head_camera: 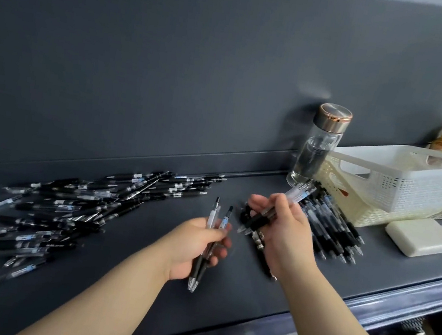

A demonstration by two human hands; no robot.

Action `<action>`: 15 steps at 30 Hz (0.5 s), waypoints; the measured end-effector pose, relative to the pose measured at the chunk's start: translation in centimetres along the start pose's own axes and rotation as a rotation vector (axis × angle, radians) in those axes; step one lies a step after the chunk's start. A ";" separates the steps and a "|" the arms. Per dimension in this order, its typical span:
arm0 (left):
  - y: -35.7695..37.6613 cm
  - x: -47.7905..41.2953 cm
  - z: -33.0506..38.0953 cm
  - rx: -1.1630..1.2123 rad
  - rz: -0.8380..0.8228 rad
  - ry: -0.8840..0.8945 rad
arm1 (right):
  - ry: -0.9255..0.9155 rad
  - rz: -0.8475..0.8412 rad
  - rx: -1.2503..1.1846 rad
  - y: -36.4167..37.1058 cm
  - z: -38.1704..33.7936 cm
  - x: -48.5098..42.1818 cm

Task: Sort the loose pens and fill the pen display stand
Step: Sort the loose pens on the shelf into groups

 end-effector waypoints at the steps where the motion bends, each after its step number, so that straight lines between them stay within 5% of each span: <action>1: 0.2 -0.4 0.1 0.031 0.040 0.011 | -0.004 -0.003 0.085 -0.7 -0.6 -0.2; 9: 5.8 -2.9 0.9 0.274 0.204 0.057 | 0.136 -0.428 0.914 -0.8 1.4 0.6; 15: 10.3 -5.4 0.2 0.237 0.182 0.003 | 0.234 -0.519 0.955 -4.5 0.4 -0.4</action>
Point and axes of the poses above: each hand's wrist, its own x-axis away from the middle knuckle, its own y-axis out of the palm, z = x × y, the point moved 10 cm from there along -x, towards the middle knuckle, and after that the axes turned 6 degrees about -z, right-handed, at the moved point
